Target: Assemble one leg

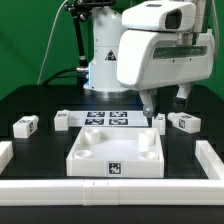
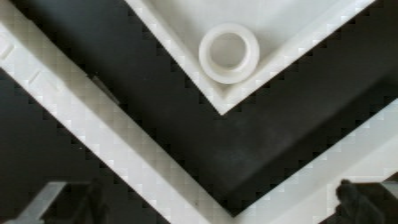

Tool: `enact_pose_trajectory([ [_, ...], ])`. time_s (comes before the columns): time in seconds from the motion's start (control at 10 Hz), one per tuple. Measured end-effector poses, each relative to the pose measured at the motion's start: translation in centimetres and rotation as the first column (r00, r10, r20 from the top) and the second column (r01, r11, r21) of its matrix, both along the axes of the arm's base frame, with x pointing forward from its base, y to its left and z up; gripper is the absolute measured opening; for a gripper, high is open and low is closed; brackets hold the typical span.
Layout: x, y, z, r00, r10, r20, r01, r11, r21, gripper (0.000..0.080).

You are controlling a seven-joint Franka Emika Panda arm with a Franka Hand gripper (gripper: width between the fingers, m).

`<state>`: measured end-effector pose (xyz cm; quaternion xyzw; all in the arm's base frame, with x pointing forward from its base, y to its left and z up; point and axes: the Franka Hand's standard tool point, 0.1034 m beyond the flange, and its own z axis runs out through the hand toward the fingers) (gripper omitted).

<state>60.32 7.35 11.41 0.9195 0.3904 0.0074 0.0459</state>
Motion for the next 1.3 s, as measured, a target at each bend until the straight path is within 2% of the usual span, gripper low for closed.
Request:
enact_pose_trajectory([
  [0.7,-0.1,0.1,-0.1,1.000,0.003,-0.003,-0.003,1.000,0.001,0.0650],
  [0.8,-0.7,-0.1,-0.6,0.994,0.105,-0.011,-0.105,0.994,0.000,0.0650],
  [1.1,-2.4,-2.0,-1.9,0.919,0.388,-0.073,-0.388,0.922,0.008,0.0650],
  [1.2,-3.2,-2.5,-2.5,0.916,0.391,-0.092,-0.391,0.920,0.013,0.0650],
  [1.3,-3.0,-2.4,-2.4,0.918,0.387,-0.088,-0.388,0.922,0.011,0.0650],
])
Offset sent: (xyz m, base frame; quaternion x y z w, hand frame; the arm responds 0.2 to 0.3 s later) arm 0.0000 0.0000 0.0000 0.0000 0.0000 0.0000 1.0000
